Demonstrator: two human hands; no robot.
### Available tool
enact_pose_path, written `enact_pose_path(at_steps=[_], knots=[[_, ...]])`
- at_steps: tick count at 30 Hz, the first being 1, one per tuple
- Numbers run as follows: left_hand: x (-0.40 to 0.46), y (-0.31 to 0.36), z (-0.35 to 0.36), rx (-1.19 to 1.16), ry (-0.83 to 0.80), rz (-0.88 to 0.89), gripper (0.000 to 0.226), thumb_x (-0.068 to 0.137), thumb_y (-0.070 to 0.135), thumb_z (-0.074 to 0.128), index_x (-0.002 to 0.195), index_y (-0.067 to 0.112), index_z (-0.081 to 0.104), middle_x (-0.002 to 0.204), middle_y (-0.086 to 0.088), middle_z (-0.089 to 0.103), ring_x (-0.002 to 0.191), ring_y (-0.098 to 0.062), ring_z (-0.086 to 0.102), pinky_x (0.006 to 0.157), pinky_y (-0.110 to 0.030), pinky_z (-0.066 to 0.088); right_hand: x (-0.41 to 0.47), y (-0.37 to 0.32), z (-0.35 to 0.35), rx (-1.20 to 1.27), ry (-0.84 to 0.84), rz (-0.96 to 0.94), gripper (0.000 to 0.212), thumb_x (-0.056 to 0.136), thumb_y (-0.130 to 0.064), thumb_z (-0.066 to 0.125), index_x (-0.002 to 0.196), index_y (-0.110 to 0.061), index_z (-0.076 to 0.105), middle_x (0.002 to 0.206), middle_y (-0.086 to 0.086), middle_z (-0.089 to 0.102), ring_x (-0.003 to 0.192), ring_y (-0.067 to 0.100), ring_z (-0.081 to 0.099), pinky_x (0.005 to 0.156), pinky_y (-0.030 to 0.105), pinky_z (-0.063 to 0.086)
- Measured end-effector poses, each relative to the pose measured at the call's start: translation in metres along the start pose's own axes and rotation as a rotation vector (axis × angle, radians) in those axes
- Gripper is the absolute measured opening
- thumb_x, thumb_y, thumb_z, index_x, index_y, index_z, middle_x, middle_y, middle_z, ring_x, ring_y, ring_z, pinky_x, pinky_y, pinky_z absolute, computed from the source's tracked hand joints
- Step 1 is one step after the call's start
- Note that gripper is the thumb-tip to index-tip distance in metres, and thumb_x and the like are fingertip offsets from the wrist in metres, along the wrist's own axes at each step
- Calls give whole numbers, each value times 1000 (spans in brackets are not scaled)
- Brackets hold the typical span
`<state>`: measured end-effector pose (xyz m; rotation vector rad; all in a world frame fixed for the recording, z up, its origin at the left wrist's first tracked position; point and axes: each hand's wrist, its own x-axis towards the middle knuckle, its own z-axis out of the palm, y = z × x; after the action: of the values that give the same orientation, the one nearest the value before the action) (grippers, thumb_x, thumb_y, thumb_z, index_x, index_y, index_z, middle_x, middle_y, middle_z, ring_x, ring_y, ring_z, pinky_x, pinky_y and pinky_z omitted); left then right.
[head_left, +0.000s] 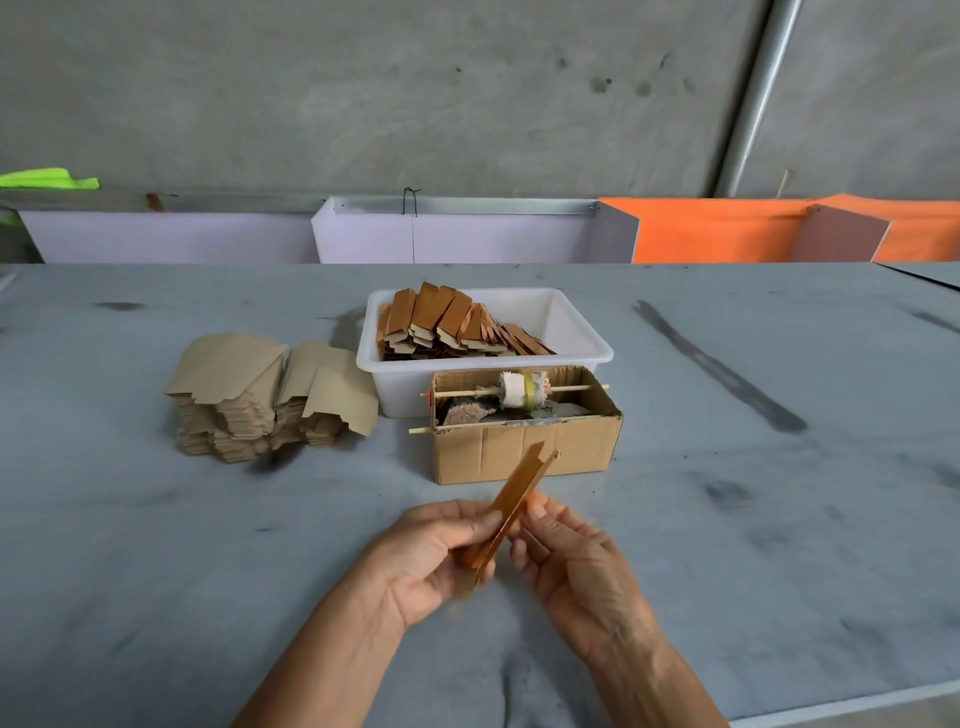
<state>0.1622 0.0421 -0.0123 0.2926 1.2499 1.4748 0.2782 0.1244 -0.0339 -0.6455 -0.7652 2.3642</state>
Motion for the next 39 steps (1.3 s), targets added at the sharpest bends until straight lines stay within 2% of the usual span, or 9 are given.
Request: enact_pose_path(at_steps=[6, 9, 14, 18, 23, 25, 27, 34, 39], knots=[[3, -1, -2, 147, 120, 102, 7, 79, -3, 64, 78, 4, 65, 60, -7, 65, 48, -14, 58, 48, -25, 50, -1, 2, 1, -3, -18, 6, 14, 70, 1, 63, 77, 4, 74, 79, 18, 71, 61, 18, 67, 55, 23, 57], [2, -2, -1, 220, 159, 173, 9, 78, -3, 67, 81, 5, 65, 66, -7, 68, 56, -18, 62, 57, -29, 51, 0, 3, 4, -34, -9, -1, 14, 69, 0, 64, 77, 4, 74, 82, 19, 72, 62, 17, 68, 55, 21, 57], [0, -3, 1, 301, 171, 252, 9, 79, -1, 68, 84, 5, 65, 73, -9, 69, 58, -13, 64, 47, -19, 47, 0, 4, 7, -94, 12, -20, 14, 67, -2, 65, 77, 3, 73, 77, 18, 71, 57, 17, 66, 50, 20, 55], [-1, -3, 3, 379, 164, 307, 11, 79, -1, 69, 88, 3, 65, 77, -10, 69, 68, -16, 64, 58, -25, 49, -2, 4, 8, -242, 66, -28, 9, 66, -11, 69, 74, -6, 72, 73, 13, 71, 55, 14, 64, 47, 22, 51], [-2, -3, 6, 331, 120, 286, 5, 84, 7, 66, 87, 4, 65, 74, -9, 67, 58, -15, 63, 52, -27, 53, 0, 4, 10, -363, 153, -107, 10, 83, -6, 63, 74, -6, 66, 59, 5, 64, 50, 9, 57, 45, 20, 44], [-3, -5, 7, 352, 104, 282, 15, 80, 9, 72, 91, 3, 65, 75, -9, 68, 59, -14, 63, 53, -28, 54, 1, 6, 10, -368, 192, -148, 13, 86, -4, 62, 73, -5, 63, 52, 2, 60, 47, 9, 53, 47, 21, 42], [-2, -8, 8, 411, 109, 293, 29, 73, -4, 74, 99, 4, 63, 80, -10, 70, 61, -13, 65, 53, -27, 54, 1, 6, 10, -374, 210, -150, 17, 85, -4, 62, 68, -6, 60, 49, 2, 57, 47, 12, 50, 50, 24, 40], [-1, 2, -5, 589, 108, 215, 33, 73, -8, 73, 98, 9, 61, 63, -1, 67, 49, -13, 58, 50, -25, 48, 0, -15, 1, -527, 151, -164, 7, 79, -9, 70, 76, -11, 65, 66, 3, 65, 61, 11, 58, 59, 27, 43], [-2, 13, -8, 556, 129, 278, 33, 73, -10, 72, 97, 9, 61, 62, -5, 66, 49, -13, 59, 46, -21, 46, 2, -18, -5, -456, 156, -111, 13, 81, -2, 66, 70, -7, 60, 58, 6, 61, 54, 13, 60, 48, 23, 45]])
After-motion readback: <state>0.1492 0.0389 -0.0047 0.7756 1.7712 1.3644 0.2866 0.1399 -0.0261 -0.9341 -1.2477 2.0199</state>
